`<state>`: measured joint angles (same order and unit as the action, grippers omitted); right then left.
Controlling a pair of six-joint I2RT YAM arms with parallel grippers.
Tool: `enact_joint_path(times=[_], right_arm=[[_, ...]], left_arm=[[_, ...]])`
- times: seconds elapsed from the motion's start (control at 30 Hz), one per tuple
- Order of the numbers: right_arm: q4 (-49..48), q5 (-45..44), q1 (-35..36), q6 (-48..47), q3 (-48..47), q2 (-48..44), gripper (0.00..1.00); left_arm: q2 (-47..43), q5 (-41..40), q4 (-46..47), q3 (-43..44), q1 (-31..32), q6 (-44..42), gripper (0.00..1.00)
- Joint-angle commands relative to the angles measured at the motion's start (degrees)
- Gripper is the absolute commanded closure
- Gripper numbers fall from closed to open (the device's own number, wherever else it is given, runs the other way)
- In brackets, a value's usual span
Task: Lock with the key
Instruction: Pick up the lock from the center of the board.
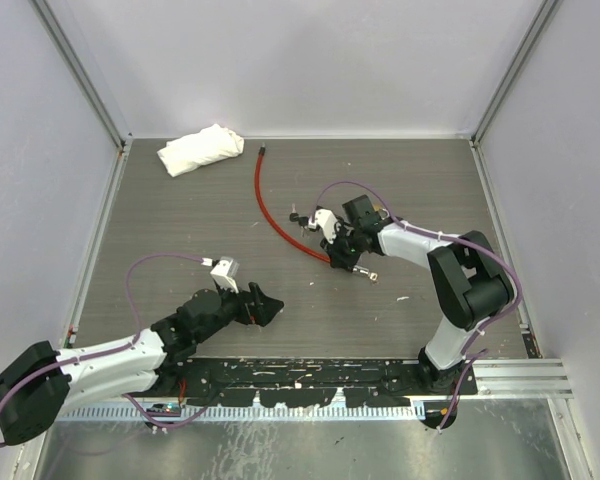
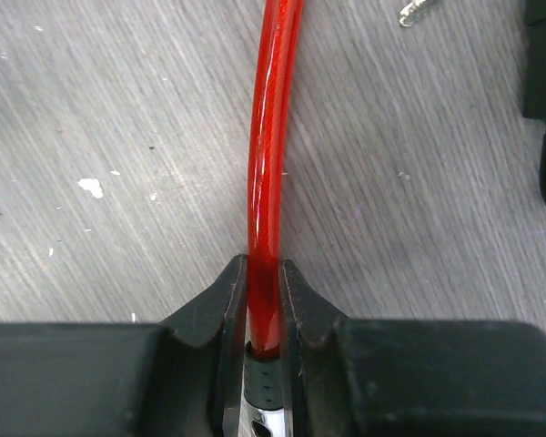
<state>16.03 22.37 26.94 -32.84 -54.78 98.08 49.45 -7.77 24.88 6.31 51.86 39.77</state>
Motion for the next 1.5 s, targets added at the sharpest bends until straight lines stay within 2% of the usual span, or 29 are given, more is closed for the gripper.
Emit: enact_joint_path(times=[0.0,0.57,0.83,0.97,1.23,1.47], right_arm=[[1.30,6.18,-0.36,0.41,-2.01,-4.23,0.99],[7.74,26.03,-5.51,0.67,-4.39,-7.17,0.99],[9.42,35.29,-8.63,2.75,-5.28,-7.35,0.99],[9.53,36.93,-9.33,3.13,-5.32,-8.04,0.99],[10.64,39.93,-10.50,2.62,-5.33,-10.18,0.99],[11.19,43.10,-10.68,2.25,-4.96,-10.60,0.99]], left_arm=[[-1.20,-1.02,0.82,1.69,0.15,-0.39,0.02],[-7.29,-2.05,-3.61,2.34,0.18,-2.33,0.02],[-8.67,-1.16,-5.26,5.51,0.16,-7.96,0.02],[-9.12,1.15,-6.13,10.24,0.16,-15.75,0.02],[-8.73,5.50,-15.45,21.48,0.18,-35.48,0.02],[-9.74,13.05,-18.74,25.24,0.15,-50.96,0.02]])
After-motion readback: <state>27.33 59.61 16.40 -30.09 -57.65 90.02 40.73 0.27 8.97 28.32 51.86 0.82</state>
